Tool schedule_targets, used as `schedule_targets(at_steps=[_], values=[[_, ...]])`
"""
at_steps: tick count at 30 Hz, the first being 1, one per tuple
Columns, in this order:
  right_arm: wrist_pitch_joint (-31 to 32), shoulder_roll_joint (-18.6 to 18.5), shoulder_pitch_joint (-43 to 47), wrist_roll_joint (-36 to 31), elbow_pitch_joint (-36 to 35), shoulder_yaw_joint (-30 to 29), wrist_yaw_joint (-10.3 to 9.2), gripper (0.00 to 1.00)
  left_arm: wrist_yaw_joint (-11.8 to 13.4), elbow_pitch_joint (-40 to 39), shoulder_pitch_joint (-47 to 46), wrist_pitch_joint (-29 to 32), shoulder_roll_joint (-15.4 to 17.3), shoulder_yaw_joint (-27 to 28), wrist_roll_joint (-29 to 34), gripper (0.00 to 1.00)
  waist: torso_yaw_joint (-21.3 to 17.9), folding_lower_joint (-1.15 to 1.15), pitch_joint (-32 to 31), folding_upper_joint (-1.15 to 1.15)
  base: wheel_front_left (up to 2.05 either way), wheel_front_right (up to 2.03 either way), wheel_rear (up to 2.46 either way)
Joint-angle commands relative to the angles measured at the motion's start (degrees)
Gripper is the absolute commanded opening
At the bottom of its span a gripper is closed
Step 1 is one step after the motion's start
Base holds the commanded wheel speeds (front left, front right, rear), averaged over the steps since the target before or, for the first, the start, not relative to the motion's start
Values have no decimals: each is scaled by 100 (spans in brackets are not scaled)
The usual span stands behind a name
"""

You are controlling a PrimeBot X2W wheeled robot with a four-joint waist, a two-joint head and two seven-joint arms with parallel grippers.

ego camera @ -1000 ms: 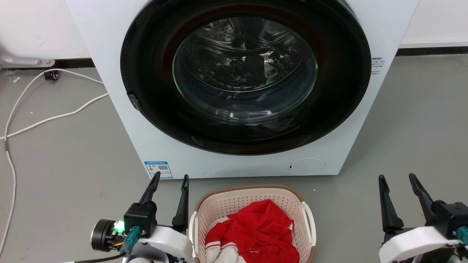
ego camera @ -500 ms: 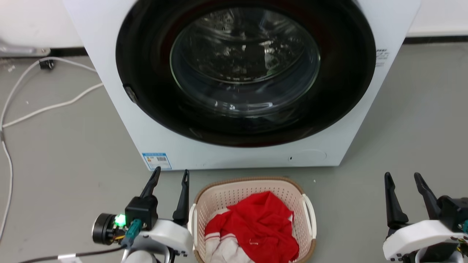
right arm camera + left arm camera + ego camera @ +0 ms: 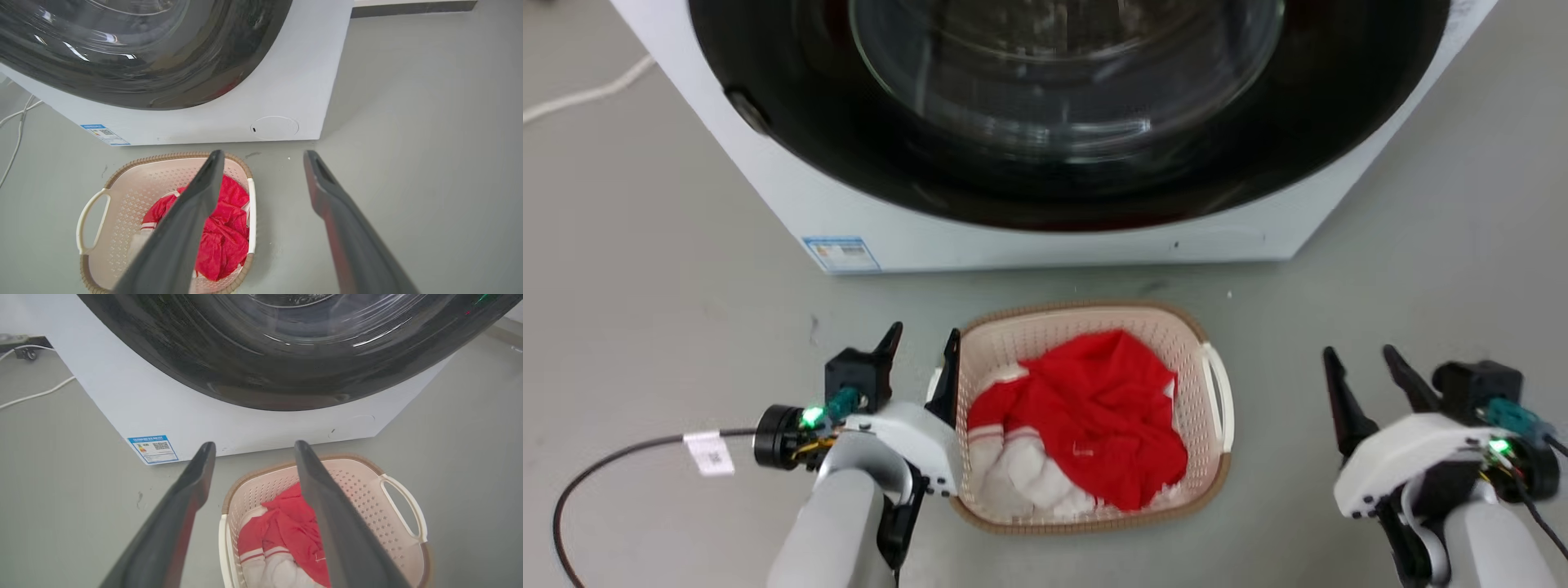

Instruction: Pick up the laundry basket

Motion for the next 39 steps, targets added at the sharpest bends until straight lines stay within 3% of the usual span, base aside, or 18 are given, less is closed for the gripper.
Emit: schedule_targets(at_steps=[1, 18, 31, 39], values=[[45, -61, -200, 90, 176, 82, -4, 100, -51, 186, -201, 35, 15, 23, -68, 100, -45, -1, 418, 0, 0, 0, 0], [254, -303, -2105, 675, 2809, 1427, -4, 100, -409, 2629, -1758, 887, 374, -75, -651, 100, -305, -1, 1808, 0, 0, 0, 0], [185, -101, -3661, 986, 4822, 2277, -4, 100, -426, 3229, -2625, 1330, 601, -721, -1406, 100, -383, -1, 2666, 0, 0, 0, 0], [227, 37, -4231, 1194, 5414, 2447, -5, 100, -420, 3365, -2943, 1587, 757, -1075, -1752, 100, -412, -1, 3000, 0, 0, 0, 0]])
